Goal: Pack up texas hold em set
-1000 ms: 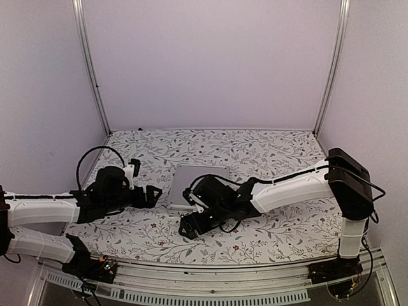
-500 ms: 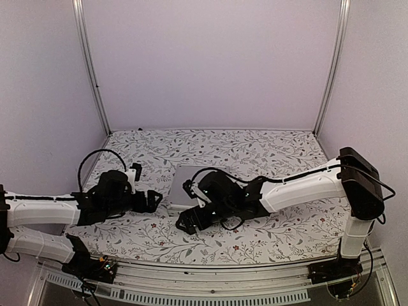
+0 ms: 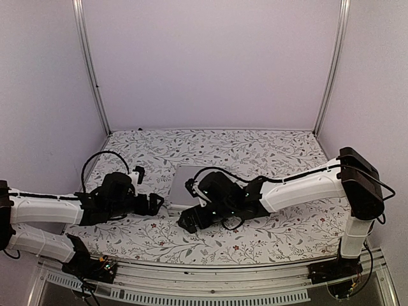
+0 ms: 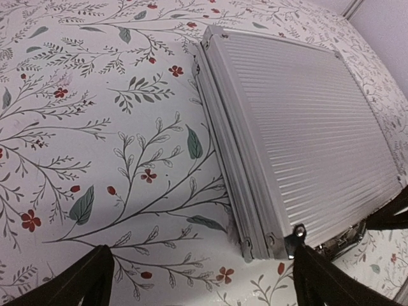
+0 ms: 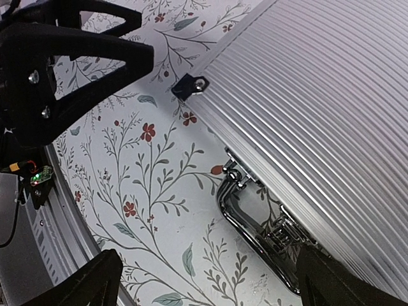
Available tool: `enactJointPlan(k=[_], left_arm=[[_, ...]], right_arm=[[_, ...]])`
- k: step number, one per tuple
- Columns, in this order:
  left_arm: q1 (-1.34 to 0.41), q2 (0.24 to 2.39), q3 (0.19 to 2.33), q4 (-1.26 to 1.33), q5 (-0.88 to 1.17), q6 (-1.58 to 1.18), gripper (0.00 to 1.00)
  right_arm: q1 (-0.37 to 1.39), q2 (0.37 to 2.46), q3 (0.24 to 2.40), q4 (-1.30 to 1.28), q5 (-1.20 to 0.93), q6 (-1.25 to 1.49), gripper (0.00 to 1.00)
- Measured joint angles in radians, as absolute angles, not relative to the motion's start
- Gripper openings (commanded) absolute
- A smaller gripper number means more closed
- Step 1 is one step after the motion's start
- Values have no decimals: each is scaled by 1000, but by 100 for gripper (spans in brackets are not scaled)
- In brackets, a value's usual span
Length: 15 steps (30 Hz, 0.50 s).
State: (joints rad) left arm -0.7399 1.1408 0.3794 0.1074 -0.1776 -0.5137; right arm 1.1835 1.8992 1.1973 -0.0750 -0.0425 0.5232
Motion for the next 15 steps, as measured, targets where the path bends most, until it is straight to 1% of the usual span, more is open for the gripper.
enactJointPlan(k=[7, 15], left_arm=[[-745, 1161, 390, 109, -189, -514, 100], [-746, 1174, 408, 109, -198, -513, 100]], right_arm=[[1184, 1886, 1179, -78, -40, 506, 99], [1184, 1715, 1079, -93, -27, 427, 99]])
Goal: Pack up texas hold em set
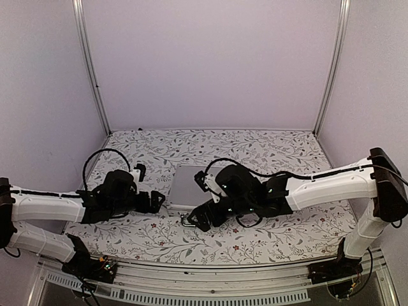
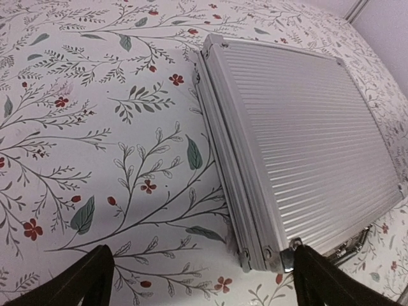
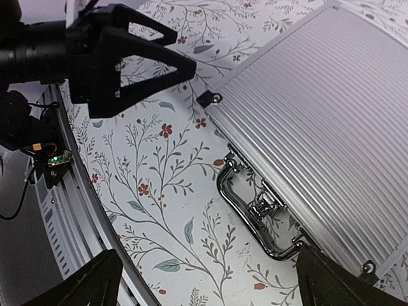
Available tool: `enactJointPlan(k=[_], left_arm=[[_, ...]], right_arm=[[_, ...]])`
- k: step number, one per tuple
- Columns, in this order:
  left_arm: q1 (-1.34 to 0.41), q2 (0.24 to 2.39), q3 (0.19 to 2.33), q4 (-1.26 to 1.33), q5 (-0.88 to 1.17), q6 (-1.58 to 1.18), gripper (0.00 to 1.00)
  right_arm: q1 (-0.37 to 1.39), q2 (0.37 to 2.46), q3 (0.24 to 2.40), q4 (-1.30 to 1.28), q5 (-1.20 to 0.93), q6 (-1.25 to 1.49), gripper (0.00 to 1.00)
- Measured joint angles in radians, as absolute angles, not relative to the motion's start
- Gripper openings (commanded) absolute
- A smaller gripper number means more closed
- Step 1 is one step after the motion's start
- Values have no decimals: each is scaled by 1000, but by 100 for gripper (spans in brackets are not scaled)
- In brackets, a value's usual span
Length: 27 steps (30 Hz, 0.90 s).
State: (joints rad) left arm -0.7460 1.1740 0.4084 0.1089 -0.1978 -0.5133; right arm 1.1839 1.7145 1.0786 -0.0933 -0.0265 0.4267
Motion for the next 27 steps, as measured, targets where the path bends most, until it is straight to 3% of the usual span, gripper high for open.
enactJointPlan(k=[8, 19, 27], left_arm=[[-746, 1174, 411, 107, -210, -513, 100], [-746, 1155, 428, 83, -227, -513, 100], [-746, 1155, 434, 80, -231, -513, 100]], right_arm=[[1185, 1647, 1112, -159, 149, 289, 99], [1183, 1925, 1340, -302, 313, 67, 99], [1177, 2016, 1407, -364, 356, -23, 99]])
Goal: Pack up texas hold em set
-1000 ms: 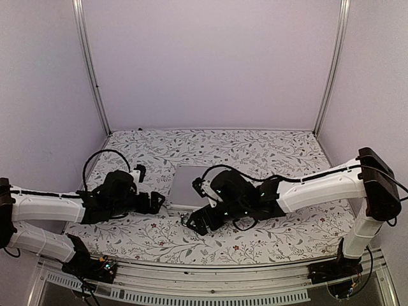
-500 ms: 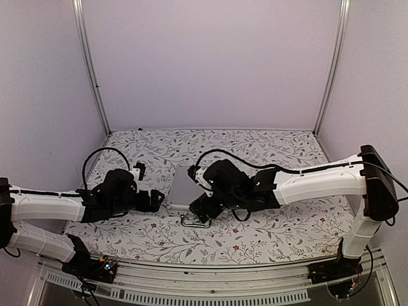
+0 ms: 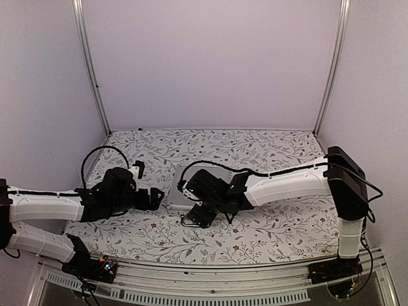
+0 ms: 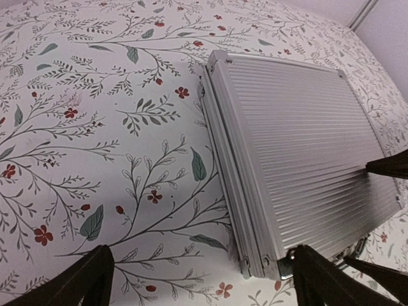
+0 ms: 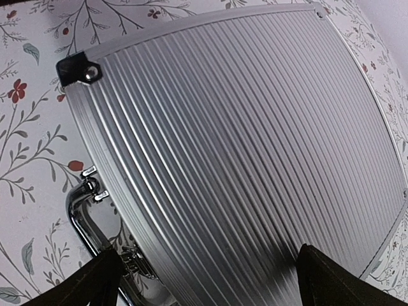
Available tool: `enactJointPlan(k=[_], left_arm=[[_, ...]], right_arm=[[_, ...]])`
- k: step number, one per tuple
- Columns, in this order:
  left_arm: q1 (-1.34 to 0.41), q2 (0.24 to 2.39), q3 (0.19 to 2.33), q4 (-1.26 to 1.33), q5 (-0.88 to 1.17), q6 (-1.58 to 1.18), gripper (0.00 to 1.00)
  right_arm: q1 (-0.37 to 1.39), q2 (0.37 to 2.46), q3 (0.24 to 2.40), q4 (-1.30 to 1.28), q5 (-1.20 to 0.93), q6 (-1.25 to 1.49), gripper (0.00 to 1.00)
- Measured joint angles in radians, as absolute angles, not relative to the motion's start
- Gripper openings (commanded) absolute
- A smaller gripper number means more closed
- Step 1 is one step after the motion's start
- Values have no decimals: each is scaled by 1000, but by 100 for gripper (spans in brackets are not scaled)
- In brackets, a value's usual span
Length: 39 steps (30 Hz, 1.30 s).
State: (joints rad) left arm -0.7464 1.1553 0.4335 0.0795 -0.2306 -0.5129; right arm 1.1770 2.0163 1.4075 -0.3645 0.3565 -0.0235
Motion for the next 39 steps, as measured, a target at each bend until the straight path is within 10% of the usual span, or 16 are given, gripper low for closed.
enactJointPlan(k=[39], left_arm=[[-746, 1207, 459, 80, -231, -509, 100]], right_arm=[[1193, 2052, 1449, -424, 422, -96, 99]])
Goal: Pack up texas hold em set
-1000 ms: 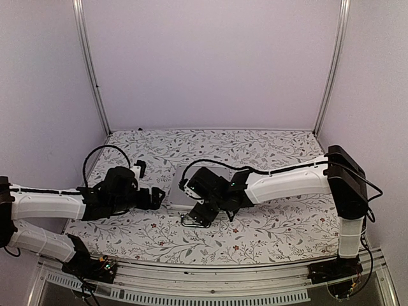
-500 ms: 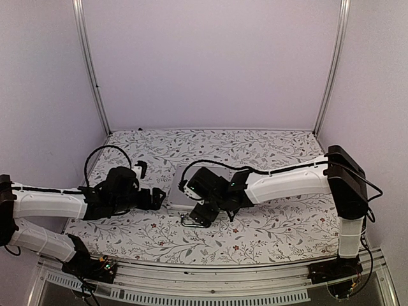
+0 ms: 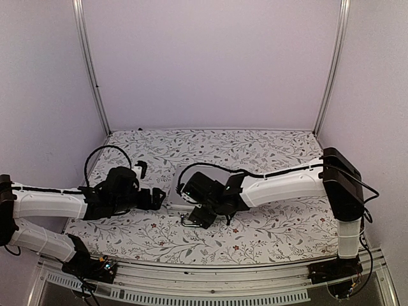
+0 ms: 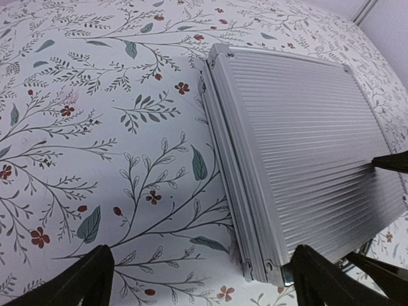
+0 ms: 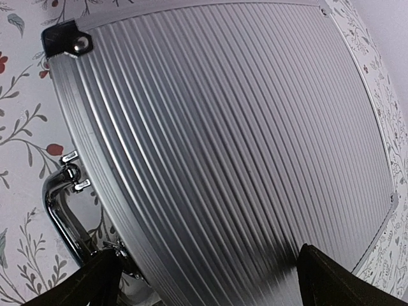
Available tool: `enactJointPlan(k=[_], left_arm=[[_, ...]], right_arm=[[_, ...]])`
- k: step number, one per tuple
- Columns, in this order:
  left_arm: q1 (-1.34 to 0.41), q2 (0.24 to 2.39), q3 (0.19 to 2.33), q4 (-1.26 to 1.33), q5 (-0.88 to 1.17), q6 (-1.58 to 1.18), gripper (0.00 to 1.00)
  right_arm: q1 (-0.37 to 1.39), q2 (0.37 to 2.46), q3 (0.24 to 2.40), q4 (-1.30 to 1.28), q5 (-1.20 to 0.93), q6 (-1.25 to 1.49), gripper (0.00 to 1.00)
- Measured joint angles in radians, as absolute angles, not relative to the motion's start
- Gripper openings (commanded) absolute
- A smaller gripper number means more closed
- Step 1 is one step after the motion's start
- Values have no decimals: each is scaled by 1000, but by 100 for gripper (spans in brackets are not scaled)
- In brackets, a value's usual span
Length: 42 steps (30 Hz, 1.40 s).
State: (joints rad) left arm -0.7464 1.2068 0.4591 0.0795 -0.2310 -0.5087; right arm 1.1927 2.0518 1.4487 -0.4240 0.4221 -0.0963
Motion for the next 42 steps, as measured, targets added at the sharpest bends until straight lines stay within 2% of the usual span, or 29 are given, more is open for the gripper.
enactJointPlan(k=[25, 34, 42], left_arm=[[-746, 1207, 459, 80, -237, -508, 100], [-746, 1226, 477, 80, -237, -504, 100], [-746, 1226, 488, 80, -236, -498, 100]], right_arm=[[1240, 2115, 1467, -411, 606, -116, 99], [1236, 2087, 1424, -362, 564, -121, 99], [1225, 1978, 1360, -350, 417, -113, 99]])
